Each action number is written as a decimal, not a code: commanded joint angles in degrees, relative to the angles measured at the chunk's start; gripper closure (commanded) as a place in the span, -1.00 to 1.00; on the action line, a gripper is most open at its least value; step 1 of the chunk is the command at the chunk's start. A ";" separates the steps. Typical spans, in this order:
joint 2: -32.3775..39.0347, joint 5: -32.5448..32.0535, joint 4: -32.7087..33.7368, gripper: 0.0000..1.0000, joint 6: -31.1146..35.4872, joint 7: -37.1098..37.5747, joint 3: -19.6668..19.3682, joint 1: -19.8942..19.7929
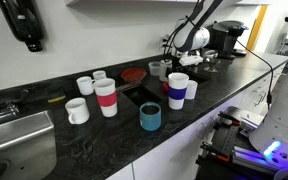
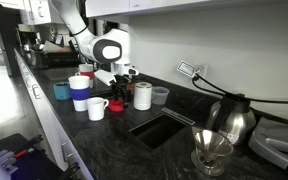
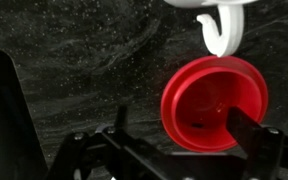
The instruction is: Put the red lid on the red and white cup
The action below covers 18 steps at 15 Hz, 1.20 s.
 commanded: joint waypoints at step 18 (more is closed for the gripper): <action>-2.43 3.33 5.90 0.93 -0.50 0.18 1.51 -0.31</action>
